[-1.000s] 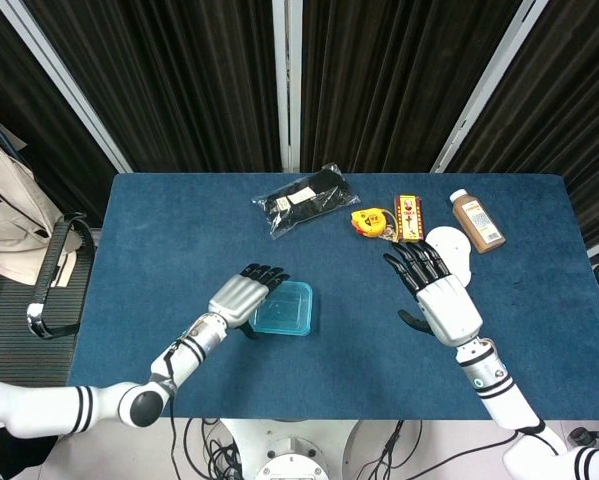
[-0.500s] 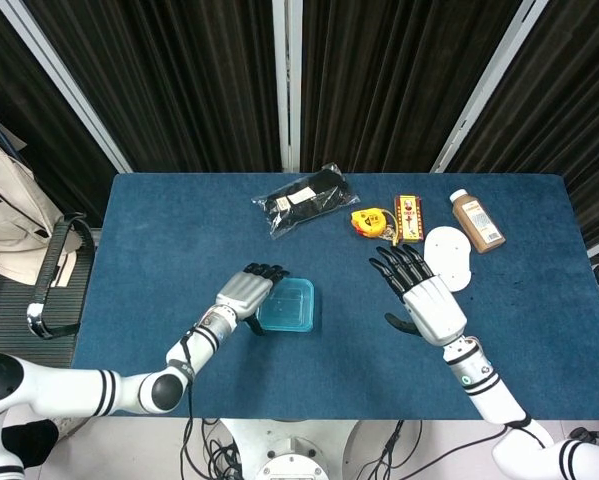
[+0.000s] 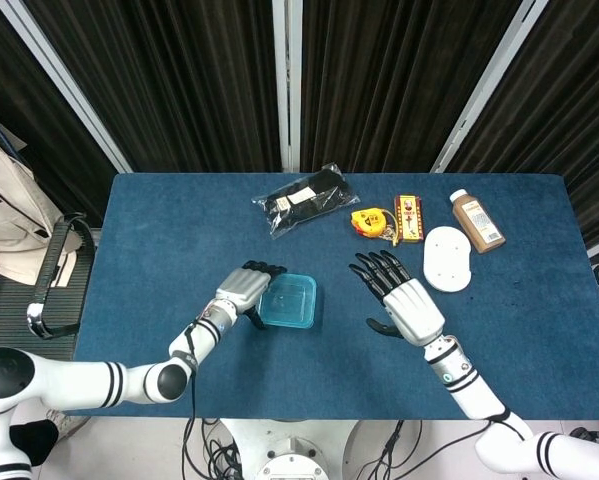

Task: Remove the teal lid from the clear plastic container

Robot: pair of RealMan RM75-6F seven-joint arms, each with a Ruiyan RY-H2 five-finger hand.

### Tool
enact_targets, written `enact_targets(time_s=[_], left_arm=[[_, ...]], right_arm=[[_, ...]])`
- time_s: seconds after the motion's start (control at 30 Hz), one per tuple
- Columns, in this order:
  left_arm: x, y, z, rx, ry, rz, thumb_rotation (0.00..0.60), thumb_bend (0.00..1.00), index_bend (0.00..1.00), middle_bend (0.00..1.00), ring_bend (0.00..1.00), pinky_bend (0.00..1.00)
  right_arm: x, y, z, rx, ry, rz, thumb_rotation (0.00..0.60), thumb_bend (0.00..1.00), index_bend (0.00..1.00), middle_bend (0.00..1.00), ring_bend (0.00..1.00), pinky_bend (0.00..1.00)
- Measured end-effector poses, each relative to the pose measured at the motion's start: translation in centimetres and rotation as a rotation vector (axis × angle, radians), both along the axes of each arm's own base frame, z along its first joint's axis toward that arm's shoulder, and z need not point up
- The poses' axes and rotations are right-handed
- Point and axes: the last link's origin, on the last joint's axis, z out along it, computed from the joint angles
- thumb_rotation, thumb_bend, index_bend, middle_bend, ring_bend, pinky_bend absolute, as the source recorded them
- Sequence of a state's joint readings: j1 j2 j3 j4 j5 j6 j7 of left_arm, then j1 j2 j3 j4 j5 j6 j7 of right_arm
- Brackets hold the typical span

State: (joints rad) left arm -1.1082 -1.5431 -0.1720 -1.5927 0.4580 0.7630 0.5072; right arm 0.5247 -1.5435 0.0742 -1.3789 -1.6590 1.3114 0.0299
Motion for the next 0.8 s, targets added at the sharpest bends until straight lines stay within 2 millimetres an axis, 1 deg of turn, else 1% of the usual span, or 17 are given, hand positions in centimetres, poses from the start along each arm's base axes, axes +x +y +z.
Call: enact_targets(time_s=[0.03,0.13,0.23,0.43,0.57,0.8], left_arm=[[0.0,0.0,-0.1,0.002,-0.006,0.001,0.600,0.00,0.26,0.26,0.21,0.11],[-0.1,0.0,-0.2,0.007,-0.018,-0.004,0.600,0.00,0.30,0.31,0.25,0.14],[-0.2,0.0,-0.3,0.016,-0.023,-0.016,0.600,0.00,0.33,0.33,0.26,0.15],[-0.2,-0.1,-0.7,0.016,-0.021,-0.028,0.600,0.00,0.33,0.33,0.26,0.15],[-0.3,0.0,-0.7,0.015,-0.025,-0.026,0.600,0.00,0.33,0.33,0.26,0.15],[-0.4,0.0,-0.8,0.003,-0.032,-0.019,0.600,0.00,0.33,0.33,0.26,0.15]], right_arm=[[0.2,-0.1,-0.7,0.014,-0.012,0.002,0.600,0.07,0.00,0.00,0.00,0.00],[0.7,-0.2,-2.6,0.045,-0.036,0.012,0.600,0.07,0.00,0.00,0.00,0.00],[1.3,-0.2,-4.5,0.069,-0.057,0.027,0.600,0.07,0.00,0.00,0.00,0.00],[2.2,-0.2,-7.2,0.087,-0.087,0.055,0.600,0.07,0.00,0.00,0.00,0.00],[2.5,-0.2,-8.5,0.091,-0.113,0.066,0.600,0.07,0.00,0.00,0.00,0.00],[3.1,-0.3,-10.0,0.066,-0.117,0.094,0.600,0.07,0.00,0.00,0.00,0.00]])
